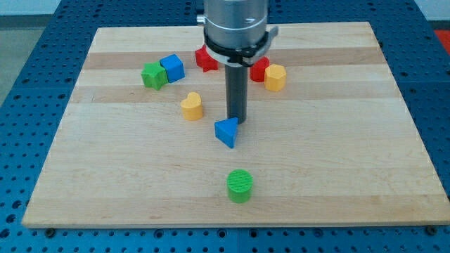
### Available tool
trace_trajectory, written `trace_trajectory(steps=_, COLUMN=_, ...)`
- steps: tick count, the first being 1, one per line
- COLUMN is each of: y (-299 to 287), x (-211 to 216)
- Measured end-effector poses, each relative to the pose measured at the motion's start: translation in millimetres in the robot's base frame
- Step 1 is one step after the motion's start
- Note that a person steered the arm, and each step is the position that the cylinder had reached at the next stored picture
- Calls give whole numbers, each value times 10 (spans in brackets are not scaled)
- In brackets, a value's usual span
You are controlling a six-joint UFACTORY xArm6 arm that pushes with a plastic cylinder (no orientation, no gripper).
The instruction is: Put the triangle to the bottom right of the heart
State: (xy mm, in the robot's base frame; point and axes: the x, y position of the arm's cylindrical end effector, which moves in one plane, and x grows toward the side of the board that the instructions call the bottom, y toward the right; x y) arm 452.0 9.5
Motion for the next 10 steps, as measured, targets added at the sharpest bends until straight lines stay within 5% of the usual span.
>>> trace_trajectory(steps=4, y=-477, x=-125)
trace_trajectory(steps=10, y=-92, x=325)
